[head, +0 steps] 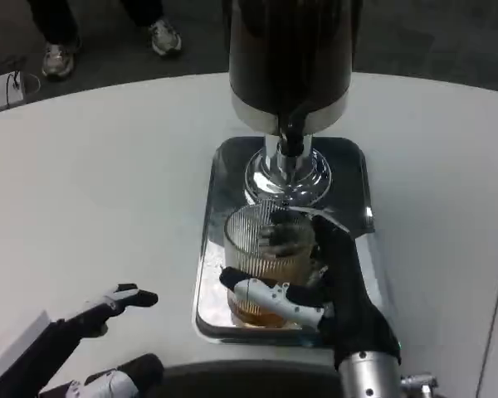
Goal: Grasp the cup under the faucet to collect the drink, then remove the cup.
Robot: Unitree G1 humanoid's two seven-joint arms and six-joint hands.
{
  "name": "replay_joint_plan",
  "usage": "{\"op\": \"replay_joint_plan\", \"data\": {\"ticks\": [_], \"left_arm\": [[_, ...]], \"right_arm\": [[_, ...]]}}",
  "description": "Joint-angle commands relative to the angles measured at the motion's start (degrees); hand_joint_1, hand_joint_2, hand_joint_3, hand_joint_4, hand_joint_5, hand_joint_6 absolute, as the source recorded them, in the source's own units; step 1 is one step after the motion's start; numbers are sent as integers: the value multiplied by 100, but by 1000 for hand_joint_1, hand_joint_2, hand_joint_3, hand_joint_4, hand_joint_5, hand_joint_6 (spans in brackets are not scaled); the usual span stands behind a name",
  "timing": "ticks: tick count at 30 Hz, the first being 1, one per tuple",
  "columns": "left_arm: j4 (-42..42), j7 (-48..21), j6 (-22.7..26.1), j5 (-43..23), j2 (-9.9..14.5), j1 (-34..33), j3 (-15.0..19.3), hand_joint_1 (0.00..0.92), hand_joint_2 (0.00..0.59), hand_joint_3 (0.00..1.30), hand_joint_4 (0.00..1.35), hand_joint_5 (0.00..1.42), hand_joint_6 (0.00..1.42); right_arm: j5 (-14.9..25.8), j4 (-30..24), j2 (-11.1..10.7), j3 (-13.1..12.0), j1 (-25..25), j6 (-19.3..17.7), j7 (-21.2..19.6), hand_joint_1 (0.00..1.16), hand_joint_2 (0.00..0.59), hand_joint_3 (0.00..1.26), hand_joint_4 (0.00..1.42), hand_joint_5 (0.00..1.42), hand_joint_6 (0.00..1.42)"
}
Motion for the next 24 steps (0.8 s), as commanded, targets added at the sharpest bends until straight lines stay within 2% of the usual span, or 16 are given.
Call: {"op": "replay_joint_plan", "data": {"ticks": [1,9,14,18,23,24], "left_arm": [[174,-22,-115,-70,53,-79,-73,0,40,234,85,123,193],[392,-1,-265,-68,75,-282,-139,0,40,233,86,128,201],[440,8,-387,-20,110,-438,-216,0,40,233,86,132,204],[418,26,-526,79,138,-548,-297,0,43,230,86,134,205],[360,38,-677,208,162,-667,-415,0,44,226,82,128,206],[328,43,-719,249,169,-692,-451,0,44,225,81,127,206]], "right_arm": [[58,-839,74,213,492,130,425,1023,222,1145,1370,1424,1424],[43,-2314,-175,465,1445,228,1110,1022,222,1145,1366,1424,1424],[64,-3142,-312,440,1888,323,1486,1023,222,1145,1366,1424,1424],[74,-3830,-553,279,2165,315,1812,1022,222,1145,1366,1424,1424],[125,-4614,-931,-113,2442,263,2224,1022,222,1145,1366,1424,1424],[171,-4803,-1017,-265,2498,272,2308,1022,222,1145,1366,1424,1424]]}}
